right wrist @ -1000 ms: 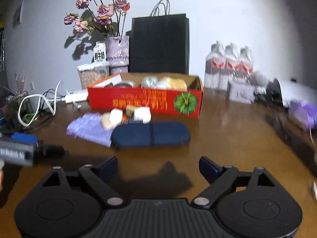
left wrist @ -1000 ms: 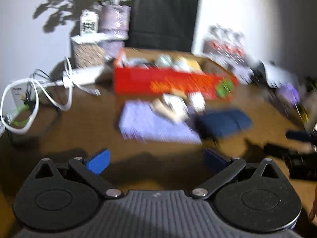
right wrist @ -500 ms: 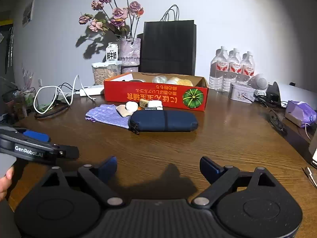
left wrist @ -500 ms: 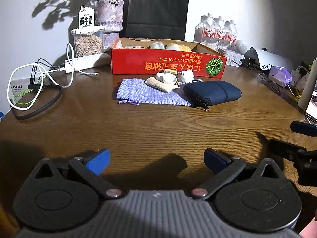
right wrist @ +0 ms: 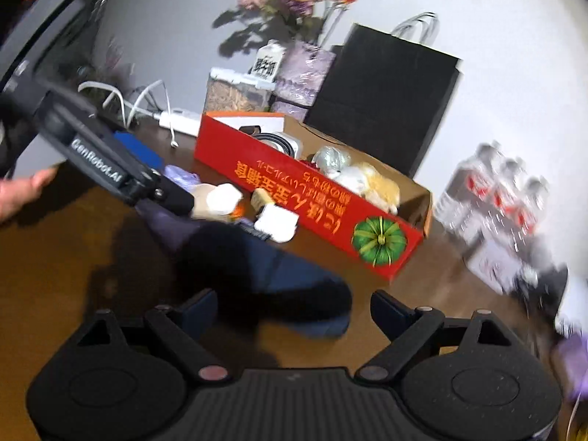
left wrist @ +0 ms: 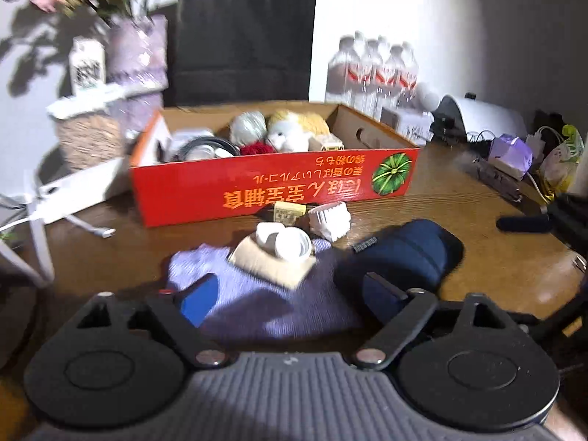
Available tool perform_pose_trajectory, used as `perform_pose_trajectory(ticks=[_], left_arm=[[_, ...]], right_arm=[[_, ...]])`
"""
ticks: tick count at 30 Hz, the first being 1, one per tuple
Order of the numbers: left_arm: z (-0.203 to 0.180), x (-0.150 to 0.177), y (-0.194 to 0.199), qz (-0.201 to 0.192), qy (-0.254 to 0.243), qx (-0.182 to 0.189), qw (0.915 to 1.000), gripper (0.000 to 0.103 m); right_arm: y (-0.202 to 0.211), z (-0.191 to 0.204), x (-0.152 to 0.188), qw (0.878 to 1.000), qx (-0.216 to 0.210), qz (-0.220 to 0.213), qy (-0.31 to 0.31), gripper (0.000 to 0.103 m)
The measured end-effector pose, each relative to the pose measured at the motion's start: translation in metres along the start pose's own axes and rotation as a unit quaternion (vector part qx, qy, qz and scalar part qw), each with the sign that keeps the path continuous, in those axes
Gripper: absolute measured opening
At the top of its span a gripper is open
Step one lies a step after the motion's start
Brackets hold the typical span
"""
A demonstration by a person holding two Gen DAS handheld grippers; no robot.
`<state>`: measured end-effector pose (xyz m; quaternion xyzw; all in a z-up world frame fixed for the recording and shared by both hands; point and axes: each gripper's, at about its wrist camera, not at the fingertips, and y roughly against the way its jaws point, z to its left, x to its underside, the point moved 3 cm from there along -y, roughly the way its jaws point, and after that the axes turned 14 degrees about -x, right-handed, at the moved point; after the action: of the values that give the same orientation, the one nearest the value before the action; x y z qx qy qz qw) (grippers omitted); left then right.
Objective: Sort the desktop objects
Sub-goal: 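Move both open grippers back over the remaining table items, then grasp the round grey cap with the left gripper while the right grasps the navy pouch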
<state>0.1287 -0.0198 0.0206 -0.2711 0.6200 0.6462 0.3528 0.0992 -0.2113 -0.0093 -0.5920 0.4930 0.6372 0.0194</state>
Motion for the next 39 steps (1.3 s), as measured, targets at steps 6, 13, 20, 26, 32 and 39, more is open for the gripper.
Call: perform_pose_trajectory(ticks=[6,13,20,26,32,39], left_arm=[[-0.001,-0.022,-0.050,0.035,0.015,0.045,0.9982,0.070],[-0.003,-0.030,-0.073,0.070,0.012,0.040,0.9967,0.037],[0.008,-0.028,-0.053,0.060,0.032,0.041,0.9969,0.030],[0.019,-0.016,-0.004,0.038,0.055,0.076,0.9949,0.030],[0.010,0.025,0.022,0.065,0.044,0.071,0.9944,0.030],[-0.001,0.074,0.058,0.066,0.012,0.068,0.9954,0.030]], right_arm=[[-0.038,-0.021,-0.015,0.994,-0.100,0.026,0.041,0.092],[-0.060,-0.023,-0.020,0.981,-0.183,0.045,0.051,0.090],[-0.043,-0.027,-0.008,0.988,-0.145,0.047,0.008,0.079],[-0.014,-0.014,0.009,0.993,-0.063,0.071,-0.069,0.076],[0.015,0.014,0.021,0.979,0.033,0.089,-0.179,0.080],[0.053,0.055,0.024,0.967,-0.019,0.068,-0.244,0.082]])
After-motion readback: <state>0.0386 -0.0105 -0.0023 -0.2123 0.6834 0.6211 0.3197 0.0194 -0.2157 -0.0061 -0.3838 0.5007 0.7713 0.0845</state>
